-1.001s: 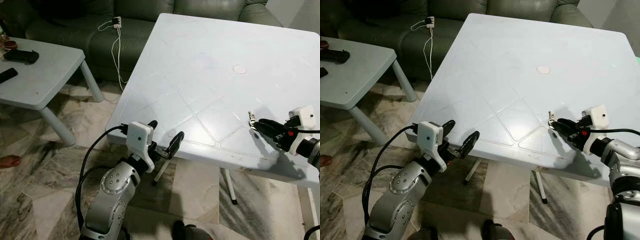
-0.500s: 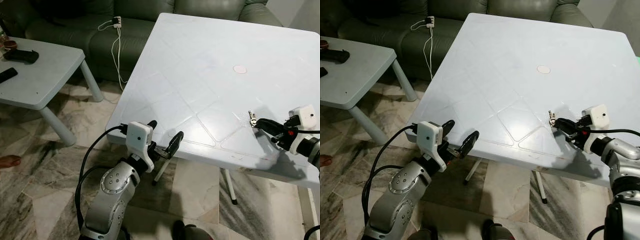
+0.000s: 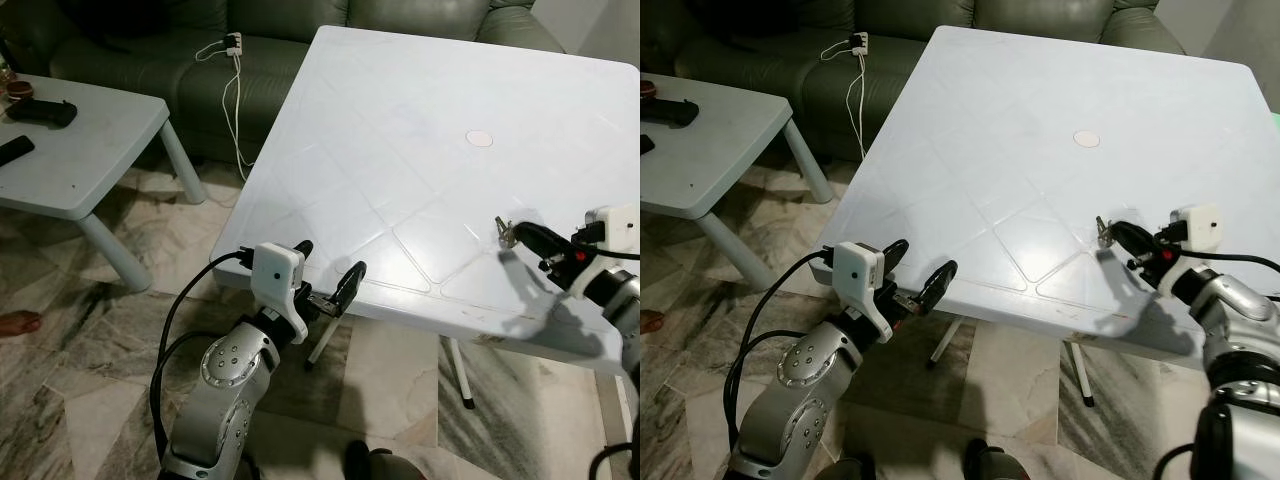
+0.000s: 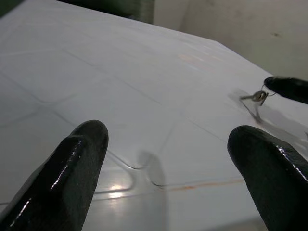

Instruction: Hang keys on a hook

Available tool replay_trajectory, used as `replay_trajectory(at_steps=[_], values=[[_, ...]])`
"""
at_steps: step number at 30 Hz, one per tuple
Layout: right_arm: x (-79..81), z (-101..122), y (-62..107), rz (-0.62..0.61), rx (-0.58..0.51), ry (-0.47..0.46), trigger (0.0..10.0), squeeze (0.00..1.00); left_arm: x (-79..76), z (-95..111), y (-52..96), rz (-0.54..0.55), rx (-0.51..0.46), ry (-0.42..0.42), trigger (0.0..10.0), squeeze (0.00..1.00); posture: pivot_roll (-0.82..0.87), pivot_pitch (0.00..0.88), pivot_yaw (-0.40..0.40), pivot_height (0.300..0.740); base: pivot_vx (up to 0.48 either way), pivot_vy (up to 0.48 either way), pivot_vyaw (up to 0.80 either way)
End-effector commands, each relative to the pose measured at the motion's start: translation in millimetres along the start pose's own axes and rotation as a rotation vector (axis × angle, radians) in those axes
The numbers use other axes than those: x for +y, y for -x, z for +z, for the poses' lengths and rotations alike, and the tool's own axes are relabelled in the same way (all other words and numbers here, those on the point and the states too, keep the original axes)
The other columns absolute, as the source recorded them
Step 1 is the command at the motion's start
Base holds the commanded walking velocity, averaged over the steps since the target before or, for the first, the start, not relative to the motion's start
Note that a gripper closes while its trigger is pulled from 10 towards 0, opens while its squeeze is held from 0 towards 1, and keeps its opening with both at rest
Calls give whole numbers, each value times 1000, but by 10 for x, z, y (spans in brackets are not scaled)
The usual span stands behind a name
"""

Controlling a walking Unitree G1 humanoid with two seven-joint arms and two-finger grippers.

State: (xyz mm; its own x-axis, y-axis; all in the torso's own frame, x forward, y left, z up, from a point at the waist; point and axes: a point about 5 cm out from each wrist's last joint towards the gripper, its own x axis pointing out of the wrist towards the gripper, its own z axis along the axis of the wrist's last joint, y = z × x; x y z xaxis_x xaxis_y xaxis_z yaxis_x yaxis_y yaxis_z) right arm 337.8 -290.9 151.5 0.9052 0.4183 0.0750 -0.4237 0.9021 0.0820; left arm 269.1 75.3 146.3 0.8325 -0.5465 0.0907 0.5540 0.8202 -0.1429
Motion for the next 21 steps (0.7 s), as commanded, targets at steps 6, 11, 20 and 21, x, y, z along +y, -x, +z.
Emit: replay_trajectory(at_steps=[6, 11, 20, 21], values=[[107, 96, -91, -10, -140, -32, 10000, 0, 66, 9, -22, 33, -6, 5, 10000, 0, -28, 204, -55, 740, 0, 0, 0], [213, 141, -159, 2, -203, -57, 10000, 0, 113, 26, -19, 56, -13, 7, 10000, 0, -30, 209, -52, 740, 0, 0, 0], [258, 205, -184, -6, -228, -59, 10000, 0, 162, 32, -17, 82, -18, 8, 10000, 0, -29, 211, -55, 740, 0, 0, 0], [258, 214, -182, -11, -230, -53, 10000, 0, 166, 31, -16, 85, -18, 6, 10000, 0, -29, 211, -55, 740, 0, 0, 0]])
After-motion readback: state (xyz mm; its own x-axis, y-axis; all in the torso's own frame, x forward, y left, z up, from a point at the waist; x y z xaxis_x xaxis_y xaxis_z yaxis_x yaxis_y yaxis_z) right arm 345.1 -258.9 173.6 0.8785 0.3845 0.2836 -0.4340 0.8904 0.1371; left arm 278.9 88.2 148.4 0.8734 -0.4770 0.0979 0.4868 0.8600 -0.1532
